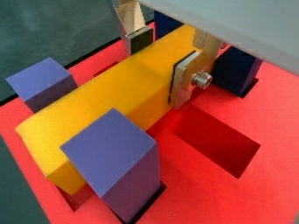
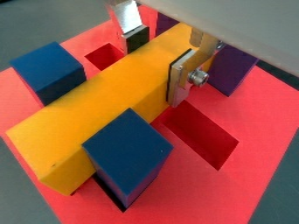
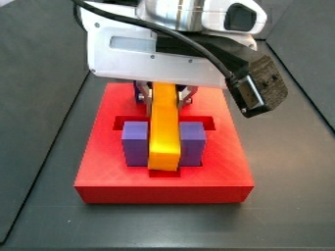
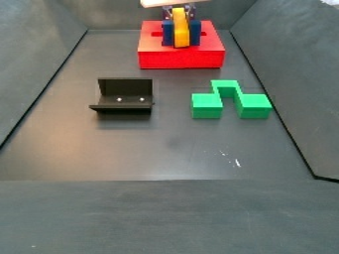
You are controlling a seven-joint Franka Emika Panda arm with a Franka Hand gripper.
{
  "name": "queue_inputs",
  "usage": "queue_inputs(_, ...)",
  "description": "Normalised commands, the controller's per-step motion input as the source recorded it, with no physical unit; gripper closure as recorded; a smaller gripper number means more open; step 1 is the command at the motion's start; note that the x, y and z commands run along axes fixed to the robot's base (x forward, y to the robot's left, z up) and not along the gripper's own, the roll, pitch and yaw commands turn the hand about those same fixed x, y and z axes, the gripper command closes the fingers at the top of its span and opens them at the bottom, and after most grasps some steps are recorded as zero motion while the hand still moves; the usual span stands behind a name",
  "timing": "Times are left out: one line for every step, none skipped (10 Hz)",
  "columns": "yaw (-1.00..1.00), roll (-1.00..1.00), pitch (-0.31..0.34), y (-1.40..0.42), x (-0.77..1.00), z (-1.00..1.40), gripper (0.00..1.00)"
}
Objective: Pick up the yellow object. Move up. Move to above the board. Insert the yellow object.
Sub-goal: Insert the yellow object.
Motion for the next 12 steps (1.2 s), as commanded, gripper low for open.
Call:
queue_inputs(0.04, 0.08, -0.007, -0.12, 0.07, -0.17, 1.0)
queue_inputs(0.07, 0.1, -0.004, -0.05, 0.07, -0.21, 1.0)
queue_inputs(0.08, 0.1, -0.003, -0.02, 0.01, -0.2, 1.0)
queue_inputs(0.07, 0.11, -0.001, 0.0, 0.0, -0.2, 1.0)
queue_inputs(0.01, 0.09, -0.013, 0.0, 0.0, -0.21, 1.0)
queue_inputs(0.02, 0.09, -0.006, 0.0, 0.0, -0.19, 1.0)
queue_inputs(0.0, 0.1, 0.0, 0.0, 0.01, -0.21, 1.0)
queue_inputs(0.0, 0.09, -0.001, 0.0, 0.0, -0.21, 1.0)
queue_inputs(0.0, 0.05, -0.033, 0.0, 0.0, -0.27, 1.0)
queue_inputs(0.0, 0.02, -0.087, 0.0, 0.0, -0.37, 1.0)
queue_inputs(0.01, 0.04, -0.051, 0.0, -0.07, -0.27, 1.0)
queue_inputs(0.0, 0.08, -0.019, 0.0, -0.08, -0.2, 1.0)
